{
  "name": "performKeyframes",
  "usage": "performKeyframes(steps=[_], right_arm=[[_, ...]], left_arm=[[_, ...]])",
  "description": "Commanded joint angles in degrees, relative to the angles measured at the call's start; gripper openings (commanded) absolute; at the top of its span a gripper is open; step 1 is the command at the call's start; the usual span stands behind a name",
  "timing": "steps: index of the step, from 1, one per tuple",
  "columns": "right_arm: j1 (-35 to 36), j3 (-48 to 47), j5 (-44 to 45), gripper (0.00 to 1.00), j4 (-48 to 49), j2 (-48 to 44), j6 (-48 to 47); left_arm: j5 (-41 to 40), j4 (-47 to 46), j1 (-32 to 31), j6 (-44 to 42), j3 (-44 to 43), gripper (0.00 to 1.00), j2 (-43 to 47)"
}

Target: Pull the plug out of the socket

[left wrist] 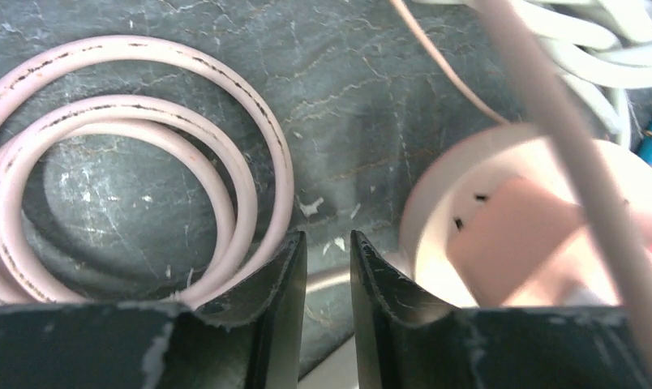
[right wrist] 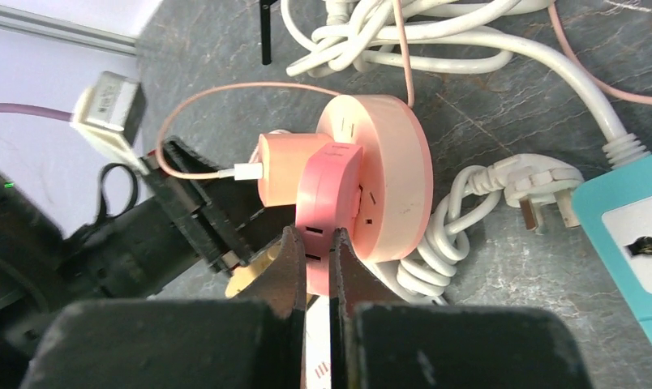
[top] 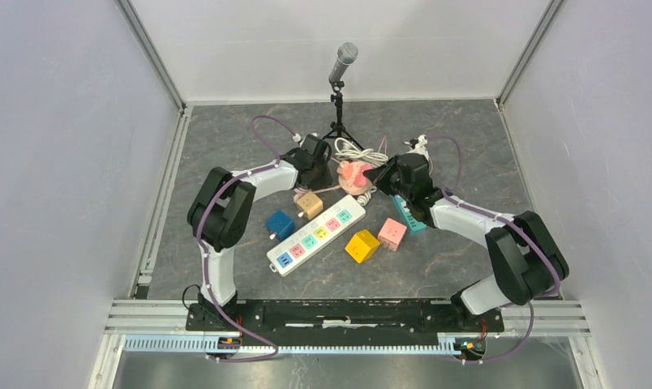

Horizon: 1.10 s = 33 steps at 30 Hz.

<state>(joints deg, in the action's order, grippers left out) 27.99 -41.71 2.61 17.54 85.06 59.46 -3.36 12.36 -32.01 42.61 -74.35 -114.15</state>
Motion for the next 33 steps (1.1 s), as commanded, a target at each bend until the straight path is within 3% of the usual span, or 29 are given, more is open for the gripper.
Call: performKeyframes(steps=[1, 9, 19, 29, 33], right_arm=[[-0.1, -3.6, -0.8, 0.00, -1.8, 2.7, -3.1], [0.0, -6.0, -6.7, 0.00, 0.9, 8.4, -2.9], [0.6, -8.3, -10.6, 0.00, 2.7, 11.9, -2.4], [0.6, -11.0, -11.4, 0.00, -1.8, 13.7, -2.4], [0.5, -12.6, -15.5, 0.00, -1.4, 14.5, 0.3]], left_arm=[[5.0, 0.3, -0.4, -3.4, -0.9, 0.35, 6.1], [9.6, -5.2, -0.8, -4.5, 1.1, 0.50, 10.3], [2.8, -1.3, -0.9, -4.8, 1.3, 0.52, 6.0], [-1.7, -0.1, -2.0, -6.9, -0.1, 0.43, 2.9], [-4.7, 0.7, -2.8, -9.1, -0.4, 0.39, 1.5]])
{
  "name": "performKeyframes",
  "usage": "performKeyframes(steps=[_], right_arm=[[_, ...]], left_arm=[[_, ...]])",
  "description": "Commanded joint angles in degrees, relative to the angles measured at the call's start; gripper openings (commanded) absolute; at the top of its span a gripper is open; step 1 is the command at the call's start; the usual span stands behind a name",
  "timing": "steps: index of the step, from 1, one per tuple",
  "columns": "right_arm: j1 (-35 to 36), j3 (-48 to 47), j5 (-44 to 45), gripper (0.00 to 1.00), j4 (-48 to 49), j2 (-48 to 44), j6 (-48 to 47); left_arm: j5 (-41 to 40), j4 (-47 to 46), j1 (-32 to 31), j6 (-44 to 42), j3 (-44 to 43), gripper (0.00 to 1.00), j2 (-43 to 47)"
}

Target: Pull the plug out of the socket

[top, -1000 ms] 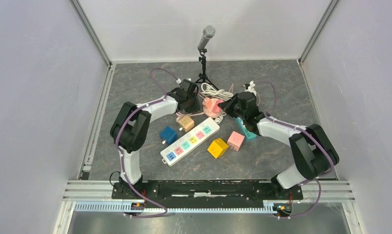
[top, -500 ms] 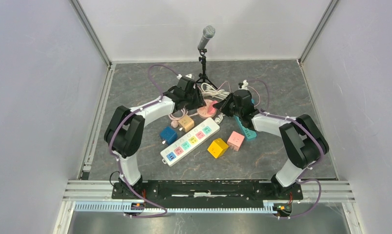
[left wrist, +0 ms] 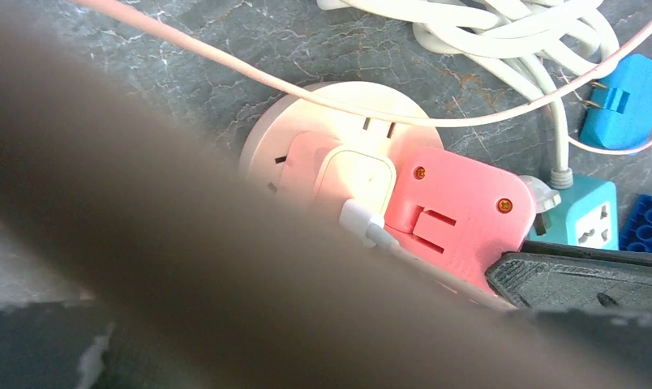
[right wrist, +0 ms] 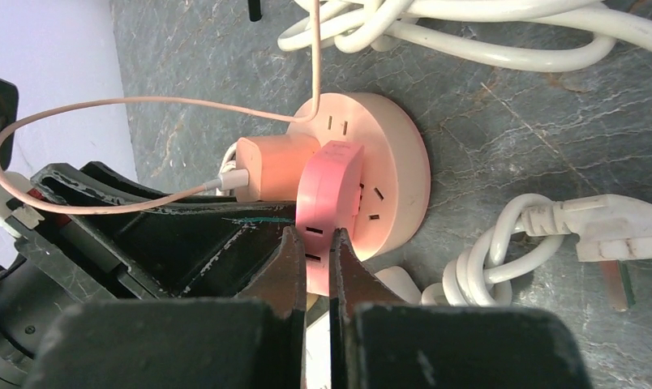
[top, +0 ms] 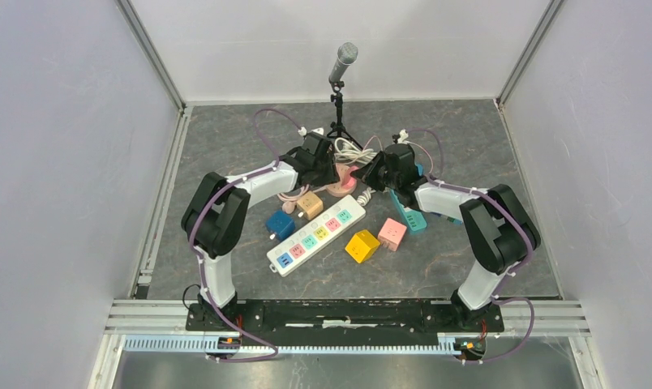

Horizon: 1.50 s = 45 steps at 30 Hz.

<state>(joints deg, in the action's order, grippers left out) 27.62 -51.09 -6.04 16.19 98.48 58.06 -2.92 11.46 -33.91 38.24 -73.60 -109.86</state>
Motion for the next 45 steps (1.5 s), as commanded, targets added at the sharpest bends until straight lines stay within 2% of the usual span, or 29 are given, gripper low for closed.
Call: performKeyframes(steps=[1, 5, 10, 13, 16, 25, 28, 30, 31, 35, 37, 41, 45], right_arm=[[0.8, -3.4, -7.6, 0.00, 0.6, 1.0, 2.2], [0.7, -2.5, -9.4, 0.00, 7.3, -0.7, 2.0], [0.3, -0.3, -13.3, 0.00, 18.1, -1.9, 1.4], [0.2, 0.7, -13.4, 0.00, 20.0, -3.0, 0.5], [0.0, 0.6, -11.8, 0.00, 15.7, -4.1, -0.9], [-2.6, 9.8, -17.3, 0.00, 36.4, -4.0, 8.9], [-3.2, 7.0, -17.1, 0.00, 26.4, -2.4, 8.7], [-3.3, 4.0, -15.0, 0.00, 14.6, -1.6, 7.3], [-3.4, 3.5, -14.9, 0.00, 13.0, -1.0, 7.7], [-3.8, 2.9, -17.3, 0.00, 12.7, 1.2, 10.2], [-3.6, 1.3, -17.7, 0.00, 13.0, 1.1, 5.4], [-2.2, -2.2, -14.5, 0.00, 5.1, -0.4, -11.5], [-1.3, 0.9, -11.4, 0.00, 4.8, -2.2, -15.0]], left_arm=[[-6.4, 2.0, -1.3, -5.3, -1.1, 0.39, -3.0], [-11.1, 5.4, -2.8, -6.4, -1.0, 0.38, -4.7], [-12.2, 7.5, -3.1, -5.6, 0.5, 0.37, -6.3], [-12.0, 7.6, -3.1, -5.0, 1.5, 0.36, -6.6], [-11.9, 7.6, -3.1, -5.0, 1.9, 0.36, -6.6], [-11.1, 8.8, -3.1, -5.2, 1.0, 0.35, -8.5], [-10.9, 9.1, -3.1, -5.5, 0.8, 0.35, -8.8], [-10.4, 9.1, -3.1, -5.7, 0.6, 0.35, -8.9], [-10.2, 9.1, -3.1, -5.9, 0.4, 0.35, -9.0], [-10.0, 9.7, -3.2, -6.5, -0.1, 0.35, -9.3], [-10.0, 10.1, -3.2, -6.9, -0.5, 0.35, -9.5], [-9.8, 10.6, -3.1, -6.9, -1.0, 0.34, -10.0], [-9.6, 10.9, -3.2, -6.4, -1.3, 0.34, -10.5]])
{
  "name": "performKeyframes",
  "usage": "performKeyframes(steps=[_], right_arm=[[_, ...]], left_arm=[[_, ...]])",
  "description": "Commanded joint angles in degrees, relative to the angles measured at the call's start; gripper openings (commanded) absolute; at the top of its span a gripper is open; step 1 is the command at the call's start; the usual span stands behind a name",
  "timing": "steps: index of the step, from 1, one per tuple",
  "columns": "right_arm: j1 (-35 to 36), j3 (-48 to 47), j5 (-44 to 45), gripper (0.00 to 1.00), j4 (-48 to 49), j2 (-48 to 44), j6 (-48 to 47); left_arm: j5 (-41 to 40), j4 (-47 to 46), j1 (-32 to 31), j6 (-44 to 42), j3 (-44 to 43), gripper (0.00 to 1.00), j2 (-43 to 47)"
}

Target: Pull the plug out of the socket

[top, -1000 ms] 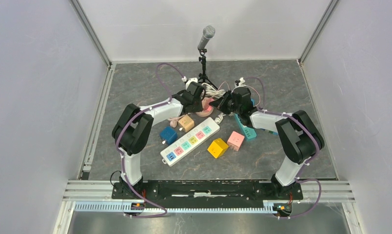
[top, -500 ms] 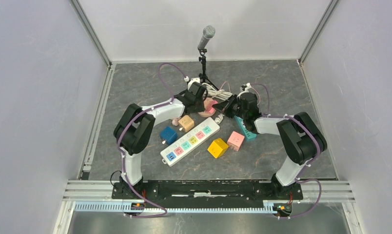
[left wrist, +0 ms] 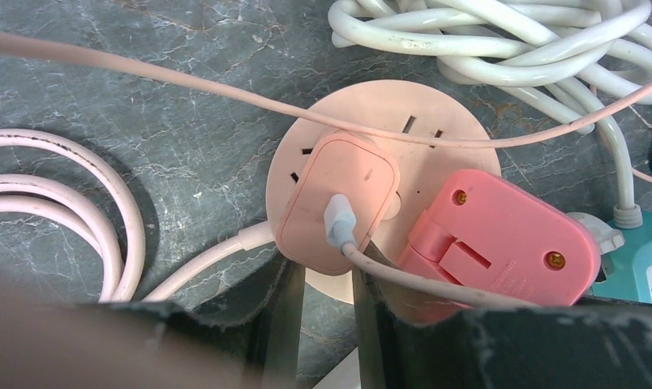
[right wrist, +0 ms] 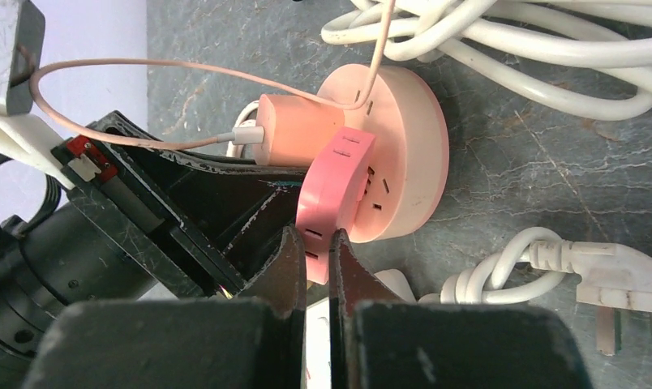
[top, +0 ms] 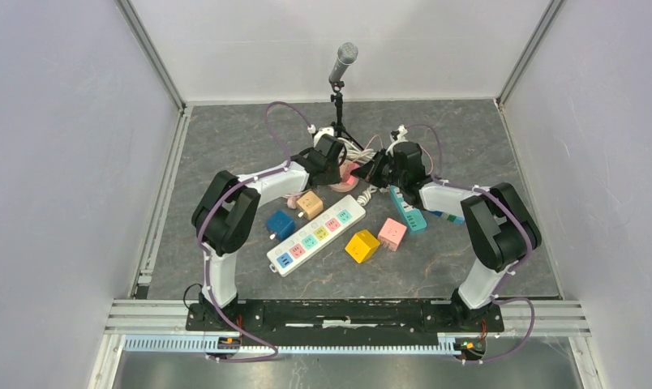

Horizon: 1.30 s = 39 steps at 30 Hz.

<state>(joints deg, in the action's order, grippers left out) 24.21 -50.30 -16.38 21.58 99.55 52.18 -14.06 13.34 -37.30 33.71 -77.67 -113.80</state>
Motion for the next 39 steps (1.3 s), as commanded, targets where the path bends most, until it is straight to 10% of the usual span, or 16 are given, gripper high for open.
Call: performKeyframes(steps=[1, 4, 10, 14, 17, 26, 39], right_arm=[[2.2, -0.3, 0.1, 0.00, -2.4, -2.9, -9.1], [2.5, -3.4, 3.4, 0.05, -8.2, -1.5, -8.3], [3.2, -8.9, 10.2, 0.57, -15.2, 1.8, -7.8], [4.0, -10.7, 11.5, 0.68, -16.2, 4.5, -7.5], [4.1, -10.2, 11.7, 0.63, -15.1, 5.1, -6.3], [4.1, -5.0, 12.5, 0.03, -6.8, 0.8, -3.0], [2.3, 6.3, -5.2, 0.00, 24.0, -0.4, 15.0]], left_arm=[[1.5, 9.0, 0.2, -1.8, 2.7, 0.34, -6.7], [1.6, 9.0, 0.2, -1.7, 2.9, 0.34, -6.6], [2.6, 9.1, 0.2, -1.6, 2.7, 0.34, -6.4], [3.2, 8.9, 0.2, -1.5, 2.4, 0.36, -6.4], [3.2, 9.0, 0.2, -1.4, 2.2, 0.38, -6.5], [1.8, 11.8, 0.2, -1.7, 2.1, 0.40, -7.4], [0.1, 16.8, 0.1, -0.8, 0.7, 0.39, -9.3]])
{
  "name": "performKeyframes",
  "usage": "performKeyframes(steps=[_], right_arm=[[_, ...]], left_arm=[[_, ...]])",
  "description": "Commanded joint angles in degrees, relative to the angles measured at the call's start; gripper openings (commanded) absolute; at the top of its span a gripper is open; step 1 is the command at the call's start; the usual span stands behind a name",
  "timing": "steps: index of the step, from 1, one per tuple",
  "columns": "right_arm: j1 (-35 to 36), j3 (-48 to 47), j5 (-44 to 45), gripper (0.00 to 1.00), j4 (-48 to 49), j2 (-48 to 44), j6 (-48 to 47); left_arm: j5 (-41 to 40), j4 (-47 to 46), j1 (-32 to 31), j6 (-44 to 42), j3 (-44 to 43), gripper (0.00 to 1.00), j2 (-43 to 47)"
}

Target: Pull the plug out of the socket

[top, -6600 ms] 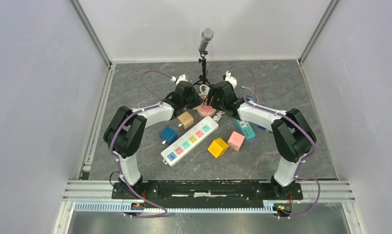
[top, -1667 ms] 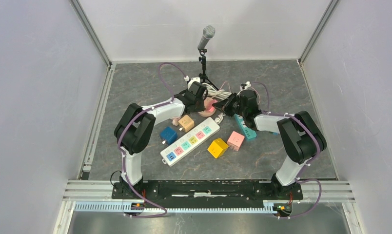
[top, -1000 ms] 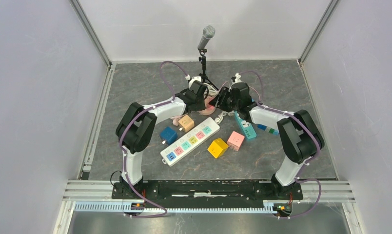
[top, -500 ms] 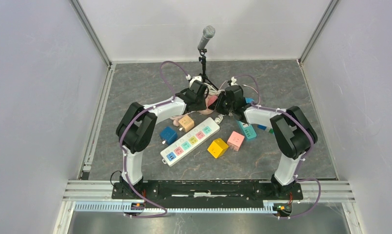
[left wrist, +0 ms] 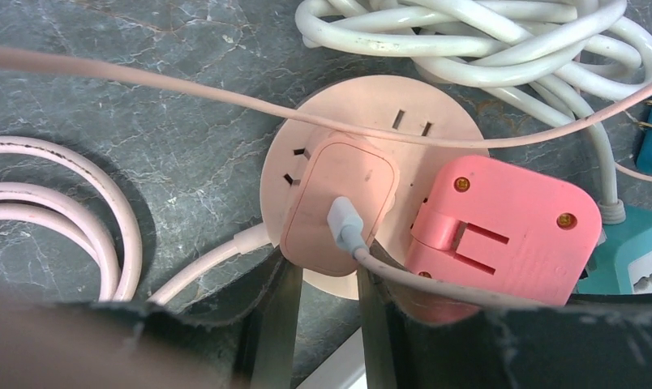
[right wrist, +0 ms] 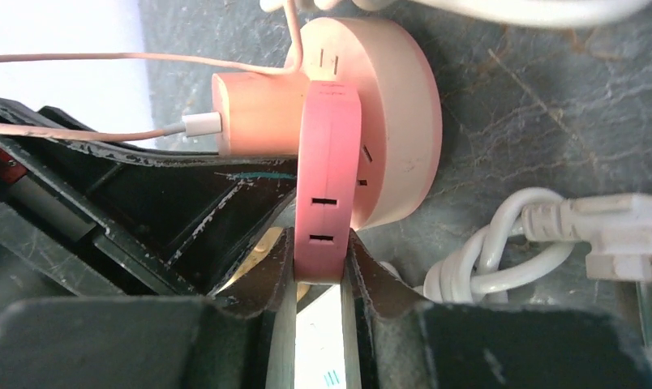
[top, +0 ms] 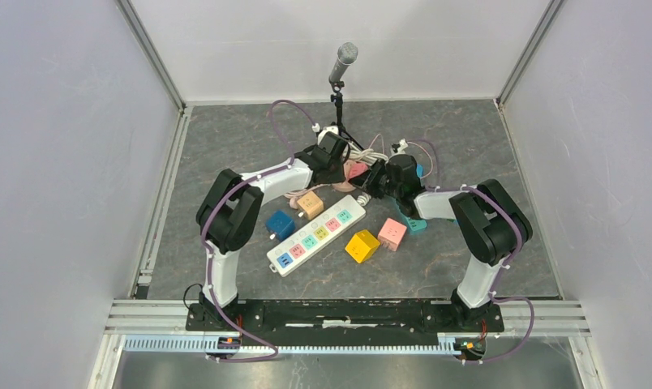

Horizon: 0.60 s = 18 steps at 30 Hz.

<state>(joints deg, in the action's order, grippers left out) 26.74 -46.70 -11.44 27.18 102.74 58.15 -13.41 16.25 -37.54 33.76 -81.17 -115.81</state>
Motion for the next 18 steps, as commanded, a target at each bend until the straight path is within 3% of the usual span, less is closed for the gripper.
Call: performKeyframes(steps=[1, 5, 15, 18], right_arm=[[-0.2, 3.5, -10.7, 0.00, 20.8, -3.5, 10.2], [-0.2, 5.4, -14.4, 0.00, 28.3, -2.4, 15.1], [-0.5, 8.4, -15.7, 0.00, 41.1, -2.1, 16.2], [-0.8, 8.2, -15.2, 0.00, 33.6, -3.0, 13.0]], left_arm=[[-0.4, 14.0, 0.4, -0.8, 4.2, 0.39, -7.3], [-0.5, 14.1, 0.4, -0.9, 4.1, 0.39, -7.3], [-0.2, 14.2, 0.4, -1.2, 3.9, 0.38, -7.0], [-0.2, 14.3, 0.4, -1.2, 3.8, 0.37, -7.0]])
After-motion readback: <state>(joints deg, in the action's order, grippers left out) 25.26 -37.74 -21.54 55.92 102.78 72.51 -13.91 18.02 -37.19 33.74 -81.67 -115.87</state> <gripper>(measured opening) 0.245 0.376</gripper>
